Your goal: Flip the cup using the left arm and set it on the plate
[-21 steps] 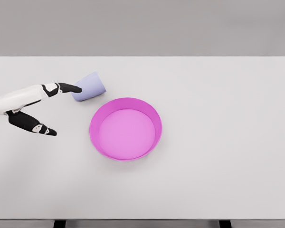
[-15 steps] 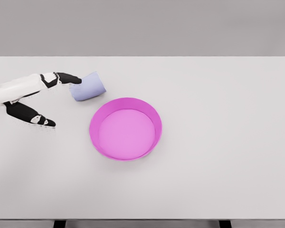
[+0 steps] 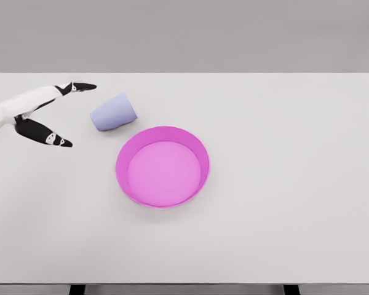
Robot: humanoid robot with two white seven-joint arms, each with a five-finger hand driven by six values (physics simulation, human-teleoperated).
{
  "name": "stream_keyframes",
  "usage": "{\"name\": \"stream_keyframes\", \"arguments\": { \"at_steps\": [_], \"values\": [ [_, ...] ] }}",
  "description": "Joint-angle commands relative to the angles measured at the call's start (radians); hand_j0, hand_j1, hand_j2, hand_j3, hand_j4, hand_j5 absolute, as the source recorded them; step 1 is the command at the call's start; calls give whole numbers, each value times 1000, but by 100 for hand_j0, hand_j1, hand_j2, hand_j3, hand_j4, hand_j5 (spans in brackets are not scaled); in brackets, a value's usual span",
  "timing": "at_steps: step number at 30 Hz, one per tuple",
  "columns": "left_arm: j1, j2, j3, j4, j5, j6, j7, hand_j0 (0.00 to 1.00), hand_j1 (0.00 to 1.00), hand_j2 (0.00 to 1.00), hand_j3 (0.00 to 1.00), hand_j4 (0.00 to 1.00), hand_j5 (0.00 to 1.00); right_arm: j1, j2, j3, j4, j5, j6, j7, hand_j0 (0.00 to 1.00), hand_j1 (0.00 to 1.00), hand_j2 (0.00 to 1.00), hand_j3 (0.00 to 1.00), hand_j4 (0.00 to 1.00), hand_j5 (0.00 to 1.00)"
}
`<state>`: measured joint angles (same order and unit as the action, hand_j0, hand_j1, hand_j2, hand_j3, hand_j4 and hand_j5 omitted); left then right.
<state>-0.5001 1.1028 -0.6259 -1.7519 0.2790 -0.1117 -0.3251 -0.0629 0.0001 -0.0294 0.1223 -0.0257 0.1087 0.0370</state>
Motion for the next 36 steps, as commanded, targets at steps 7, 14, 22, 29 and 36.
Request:
{"name": "stream_keyframes", "arguments": {
  "at_steps": [7, 14, 22, 29, 36],
  "values": [
    [-25, 8, -29, -6, 108, 99, -286, 100, 100, 100, 100, 100, 100, 0, 0, 2, 0, 1, 0, 1, 100, 100, 100, 100, 100, 100],
    [-150, -147, -21, 205, 187, 64, -286, 100, 100, 100, 100, 100, 100, 0, 0, 0, 0, 0, 0, 0, 100, 100, 100, 100, 100, 100],
    [-192, -336, -18, 362, 11, 66, -286, 100, 100, 100, 100, 100, 100, 0, 0, 0, 0, 1, 0, 0, 100, 100, 100, 100, 100, 100],
    [-190, -385, 41, 399, -60, 67, -285, 100, 100, 100, 100, 100, 100, 0, 0, 0, 0, 1, 0, 1, 100, 100, 100, 100, 100, 100],
    [-189, -477, 28, 471, -64, 84, -212, 100, 100, 100, 100, 100, 100, 0, 0, 0, 0, 0, 0, 0, 100, 100, 100, 100, 100, 100]
  ]
}}
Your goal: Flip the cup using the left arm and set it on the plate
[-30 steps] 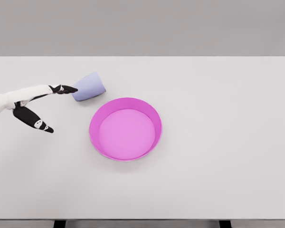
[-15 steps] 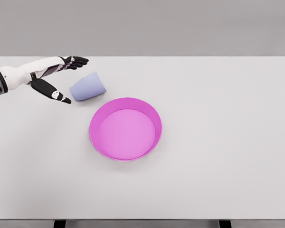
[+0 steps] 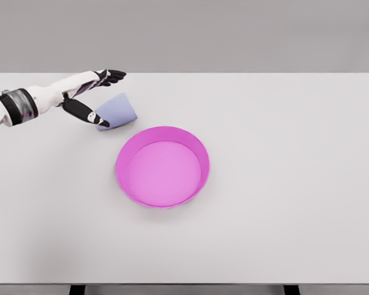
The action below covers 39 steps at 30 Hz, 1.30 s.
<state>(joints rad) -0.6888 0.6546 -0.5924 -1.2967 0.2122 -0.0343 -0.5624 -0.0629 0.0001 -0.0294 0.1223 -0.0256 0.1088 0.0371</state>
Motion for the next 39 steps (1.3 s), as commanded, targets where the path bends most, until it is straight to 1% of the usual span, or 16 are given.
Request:
{"name": "stream_keyframes", "arguments": {
  "at_steps": [1, 2, 3, 5, 14, 19, 20, 24, 27, 29, 36, 39],
  "values": [
    [0, -42, -4, 34, -19, 8, 26, 100, 100, 100, 100, 100, 100, 0, 0, 0, 0, 0, 0, 0, 100, 100, 100, 100, 100, 100],
    [-3, -59, -4, 60, -36, 8, 26, 100, 100, 100, 100, 100, 100, 0, 0, 0, 0, 1, 0, 0, 100, 100, 100, 100, 100, 100],
    [-5, -70, -4, 85, -36, 8, 26, 100, 100, 100, 100, 100, 100, 0, 0, 0, 0, 0, 0, 0, 100, 100, 100, 100, 100, 100],
    [-11, -75, -6, 105, -36, 8, 26, 100, 100, 100, 100, 100, 100, 0, 0, 0, 0, 1, 0, 0, 100, 100, 100, 100, 100, 100],
    [-14, -85, -6, 112, -39, 14, 24, 100, 100, 100, 100, 100, 100, 0, 0, 0, 0, 0, -1, 1, 100, 100, 100, 100, 100, 100],
    [-25, -87, -4, 109, -143, 13, 16, 100, 100, 100, 100, 100, 100, 0, 0, 0, 0, 0, 0, 0, 100, 100, 100, 100, 100, 100],
    [-25, -87, -4, 108, -152, 13, 18, 100, 100, 100, 100, 100, 100, 0, 0, 0, 0, 0, 0, 0, 100, 100, 100, 100, 100, 100],
    [-26, -113, -1, 117, -152, 14, 19, 100, 100, 100, 100, 100, 100, 0, 0, 0, 0, 0, 0, 0, 100, 100, 100, 100, 100, 100],
    [-38, -113, 0, 149, -151, 13, 16, 100, 100, 100, 100, 100, 100, 0, 0, 0, 0, 0, 0, 1, 100, 100, 100, 100, 100, 100],
    [-40, -115, 0, 154, -152, 13, 16, 100, 100, 100, 100, 100, 100, 0, 0, 0, 0, 1, -1, 1, 100, 100, 100, 100, 100, 100],
    [-43, -161, -3, 211, -154, 13, 18, 100, 100, 100, 100, 100, 100, 0, 0, 0, 0, 0, 0, 0, 100, 100, 100, 100, 100, 100],
    [-41, -162, -3, 212, -154, 13, 18, 100, 100, 100, 100, 100, 100, 0, 0, 0, 0, 1, 0, 1, 100, 100, 100, 100, 100, 100]
  ]
}}
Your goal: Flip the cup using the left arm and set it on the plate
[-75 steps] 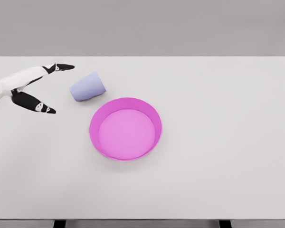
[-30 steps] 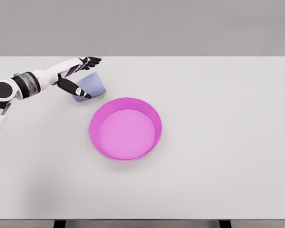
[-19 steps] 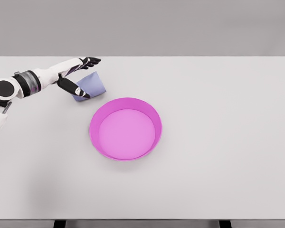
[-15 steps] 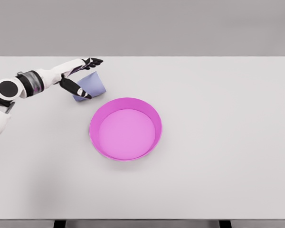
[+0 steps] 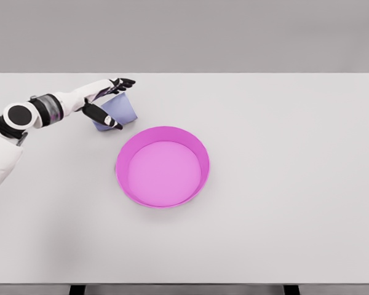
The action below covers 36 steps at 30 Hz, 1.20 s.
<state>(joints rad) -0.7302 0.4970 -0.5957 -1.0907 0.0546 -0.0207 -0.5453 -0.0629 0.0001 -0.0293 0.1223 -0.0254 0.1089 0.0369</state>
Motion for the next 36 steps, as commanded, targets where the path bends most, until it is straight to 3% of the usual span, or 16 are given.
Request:
{"name": "stream_keyframes", "arguments": {
  "at_steps": [1, 36],
  "values": [
    [0, -3, 0, 6, 4, -1, 1, 100, 100, 100, 100, 100, 100, 0, 0, 0, 0, -1, 0, 0, 100, 100, 100, 100, 100, 100],
    [-26, -29, 0, 87, 2, 24, 2, 100, 100, 100, 100, 100, 100, 0, 0, 0, 0, -1, 0, 0, 100, 100, 100, 100, 100, 100]
  ]
}}
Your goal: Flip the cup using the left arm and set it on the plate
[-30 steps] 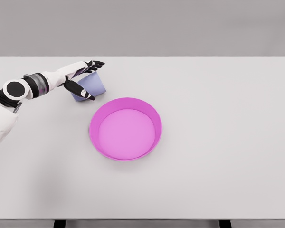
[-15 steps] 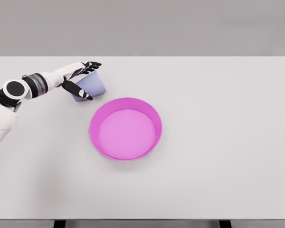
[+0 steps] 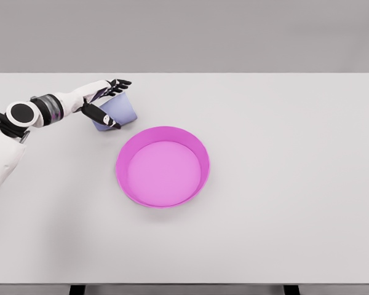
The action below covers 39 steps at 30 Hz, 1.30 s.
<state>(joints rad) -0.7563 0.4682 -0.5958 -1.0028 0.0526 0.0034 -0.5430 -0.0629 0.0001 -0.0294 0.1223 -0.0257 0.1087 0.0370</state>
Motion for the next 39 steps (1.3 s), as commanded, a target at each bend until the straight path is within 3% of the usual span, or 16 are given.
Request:
{"name": "stream_keyframes", "arguments": {
  "at_steps": [1, 12, 16, 19, 27, 31, 39],
  "values": [
    [0, 0, 1, 0, 4, 3, 0, 100, 100, 100, 100, 100, 100, 0, 0, 0, 0, 1, 0, 0, 100, 100, 100, 100, 100, 100],
    [0, -11, -1, 1, 0, 36, 3, 100, 100, 100, 100, 100, 100, 0, 0, 0, 0, 0, 0, 1, 100, 100, 100, 100, 100, 100],
    [0, -22, 1, 3, -40, 38, 5, 80, 80, 80, 80, 80, 80, 0, 0, 0, 0, 0, 0, 0, 100, 100, 100, 100, 100, 100],
    [0, -22, 2, 3, -40, 38, 5, 72, 72, 72, 72, 72, 72, 0, 0, 0, 0, 0, 0, 0, 100, 100, 100, 100, 100, 100],
    [0, -22, 14, 12, -30, 32, 3, 65, 65, 65, 65, 65, 65, 0, 0, 0, 0, 0, 0, 0, 100, 100, 100, 100, 100, 100],
    [2, -22, 16, -2, 36, -25, 5, 61, 61, 61, 61, 61, 61, 0, 0, 0, 0, 1, 0, 0, 100, 100, 100, 100, 100, 100],
    [15, -2, 17, -123, 196, -171, 5, 63, 63, 63, 63, 63, 63, 0, 0, 0, 0, 1, 0, 0, 100, 100, 100, 100, 100, 100]
  ]
}}
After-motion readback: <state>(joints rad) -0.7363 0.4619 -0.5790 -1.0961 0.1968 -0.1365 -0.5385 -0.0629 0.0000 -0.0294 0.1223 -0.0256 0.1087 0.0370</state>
